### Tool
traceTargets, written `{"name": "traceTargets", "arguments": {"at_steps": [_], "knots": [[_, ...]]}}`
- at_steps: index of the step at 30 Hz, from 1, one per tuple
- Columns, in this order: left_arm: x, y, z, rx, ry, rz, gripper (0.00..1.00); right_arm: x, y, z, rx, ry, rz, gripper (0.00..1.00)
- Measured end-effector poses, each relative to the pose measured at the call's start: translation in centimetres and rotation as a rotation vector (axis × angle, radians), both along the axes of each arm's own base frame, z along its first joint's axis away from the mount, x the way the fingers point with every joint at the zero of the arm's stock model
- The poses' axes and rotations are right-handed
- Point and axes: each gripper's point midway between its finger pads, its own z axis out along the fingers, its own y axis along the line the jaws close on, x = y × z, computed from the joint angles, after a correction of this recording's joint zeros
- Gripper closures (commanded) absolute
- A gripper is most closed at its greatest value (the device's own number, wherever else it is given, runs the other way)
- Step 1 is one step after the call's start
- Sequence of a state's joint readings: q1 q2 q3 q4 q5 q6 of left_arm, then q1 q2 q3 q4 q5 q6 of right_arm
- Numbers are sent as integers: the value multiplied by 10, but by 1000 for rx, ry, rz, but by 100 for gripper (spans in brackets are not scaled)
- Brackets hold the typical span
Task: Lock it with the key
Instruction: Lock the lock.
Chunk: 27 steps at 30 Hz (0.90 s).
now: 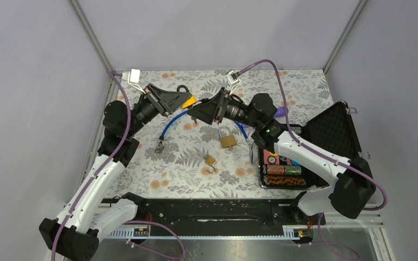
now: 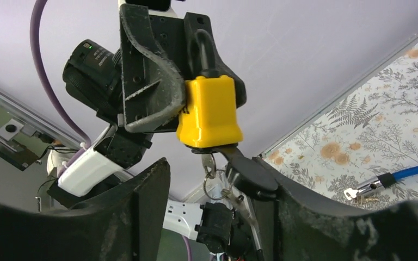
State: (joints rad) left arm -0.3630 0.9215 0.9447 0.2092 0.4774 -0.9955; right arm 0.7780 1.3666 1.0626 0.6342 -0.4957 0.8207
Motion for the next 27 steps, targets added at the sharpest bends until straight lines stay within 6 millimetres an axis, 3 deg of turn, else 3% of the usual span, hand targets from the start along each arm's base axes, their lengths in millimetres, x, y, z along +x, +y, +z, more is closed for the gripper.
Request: {"name": "traceTargets", "arguments": {"at_steps": [3,10,19,27], "knots": [[0,0,5,-16,-12,-2,100,3,4,3,10,6,7,64],[2,-1,4,-23,-1,-5,100,-4,9,0,15,23,66,98],[2,-3,3,24,0,-13,100,-4,8,-5,-8,14,72,100],[-1,-14,0,147,58,-132,100,-8,-8,-12,-102,-101,51,100]]}}
